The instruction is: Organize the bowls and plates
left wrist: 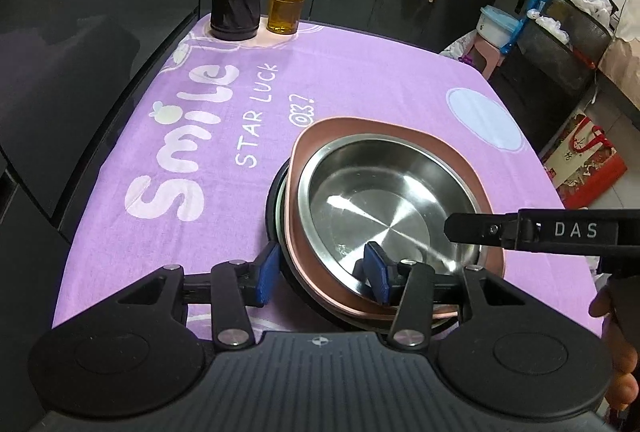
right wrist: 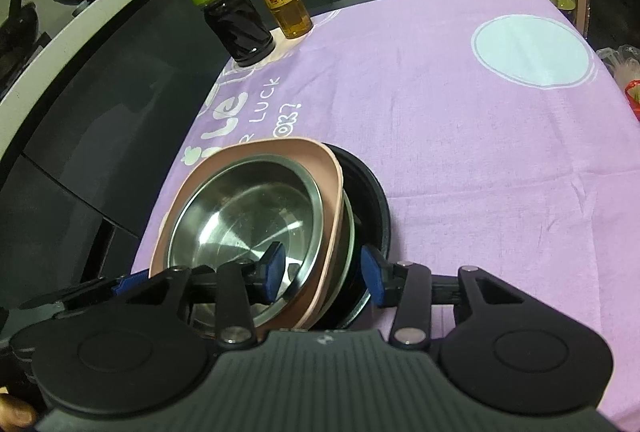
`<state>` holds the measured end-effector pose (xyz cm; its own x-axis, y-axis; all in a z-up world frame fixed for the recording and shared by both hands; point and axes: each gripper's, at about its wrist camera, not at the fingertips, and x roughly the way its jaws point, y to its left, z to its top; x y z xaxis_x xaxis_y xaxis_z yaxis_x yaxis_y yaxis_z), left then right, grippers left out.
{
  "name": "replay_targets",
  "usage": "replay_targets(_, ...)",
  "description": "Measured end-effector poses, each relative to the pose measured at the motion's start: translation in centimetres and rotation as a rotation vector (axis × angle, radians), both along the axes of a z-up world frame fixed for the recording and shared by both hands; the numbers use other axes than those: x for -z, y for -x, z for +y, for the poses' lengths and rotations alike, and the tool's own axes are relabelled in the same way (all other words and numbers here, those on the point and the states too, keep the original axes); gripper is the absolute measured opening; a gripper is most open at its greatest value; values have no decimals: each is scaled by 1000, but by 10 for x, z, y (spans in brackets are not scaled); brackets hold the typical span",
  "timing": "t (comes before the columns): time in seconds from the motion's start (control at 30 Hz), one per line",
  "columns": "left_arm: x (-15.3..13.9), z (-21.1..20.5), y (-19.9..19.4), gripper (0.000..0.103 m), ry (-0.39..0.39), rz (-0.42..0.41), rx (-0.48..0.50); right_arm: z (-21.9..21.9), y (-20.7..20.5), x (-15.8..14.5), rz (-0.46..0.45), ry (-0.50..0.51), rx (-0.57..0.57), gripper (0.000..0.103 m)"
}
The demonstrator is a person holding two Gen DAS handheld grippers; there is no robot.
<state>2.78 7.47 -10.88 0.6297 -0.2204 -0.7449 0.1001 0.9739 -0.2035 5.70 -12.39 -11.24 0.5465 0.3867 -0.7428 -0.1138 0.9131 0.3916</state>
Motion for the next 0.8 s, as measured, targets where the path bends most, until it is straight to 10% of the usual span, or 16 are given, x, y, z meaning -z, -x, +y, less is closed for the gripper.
replay_targets(0.8,16,20,-11,59,126,41,-14,-8,-4,12,38,-47,46,55)
